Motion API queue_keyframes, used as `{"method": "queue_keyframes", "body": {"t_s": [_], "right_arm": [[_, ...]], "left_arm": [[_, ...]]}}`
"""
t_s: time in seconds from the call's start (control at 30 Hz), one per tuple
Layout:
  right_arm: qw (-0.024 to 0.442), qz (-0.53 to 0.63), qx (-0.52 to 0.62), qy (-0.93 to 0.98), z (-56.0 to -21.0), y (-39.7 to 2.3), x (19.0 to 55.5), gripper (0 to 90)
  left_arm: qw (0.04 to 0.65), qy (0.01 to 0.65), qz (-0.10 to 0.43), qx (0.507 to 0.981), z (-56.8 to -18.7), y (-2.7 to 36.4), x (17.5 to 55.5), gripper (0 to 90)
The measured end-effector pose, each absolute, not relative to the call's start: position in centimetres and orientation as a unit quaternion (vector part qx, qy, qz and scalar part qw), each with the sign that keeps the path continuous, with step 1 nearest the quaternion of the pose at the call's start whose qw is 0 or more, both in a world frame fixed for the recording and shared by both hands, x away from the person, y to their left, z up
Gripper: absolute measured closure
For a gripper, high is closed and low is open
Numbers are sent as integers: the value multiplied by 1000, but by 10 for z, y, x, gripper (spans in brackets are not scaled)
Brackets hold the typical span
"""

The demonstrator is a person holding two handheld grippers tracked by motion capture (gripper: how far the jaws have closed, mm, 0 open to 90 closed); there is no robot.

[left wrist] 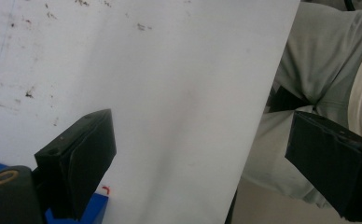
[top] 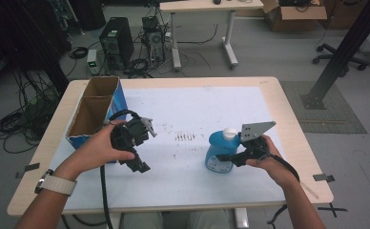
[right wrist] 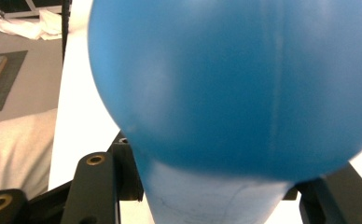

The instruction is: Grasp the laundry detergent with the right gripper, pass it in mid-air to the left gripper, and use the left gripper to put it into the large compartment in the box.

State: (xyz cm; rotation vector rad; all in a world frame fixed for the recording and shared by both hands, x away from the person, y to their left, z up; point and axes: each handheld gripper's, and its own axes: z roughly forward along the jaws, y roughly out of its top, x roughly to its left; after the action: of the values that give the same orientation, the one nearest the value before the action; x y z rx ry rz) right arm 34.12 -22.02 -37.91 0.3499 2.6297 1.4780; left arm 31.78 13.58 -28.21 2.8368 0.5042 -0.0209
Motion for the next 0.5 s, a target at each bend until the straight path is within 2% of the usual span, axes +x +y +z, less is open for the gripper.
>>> {"method": "queue_keyframes", "body": {"t_s": [0.43, 0.5], "right_arm": [[44, 493, 88, 865, -346, -216, 332, 435], [30, 490, 89, 867, -338, -215, 331, 435]], "left_arm": [[148, 145, 5, 978, -254, 117, 310, 87], [149, 138, 7, 979, -247, 113, 309, 87]]}}
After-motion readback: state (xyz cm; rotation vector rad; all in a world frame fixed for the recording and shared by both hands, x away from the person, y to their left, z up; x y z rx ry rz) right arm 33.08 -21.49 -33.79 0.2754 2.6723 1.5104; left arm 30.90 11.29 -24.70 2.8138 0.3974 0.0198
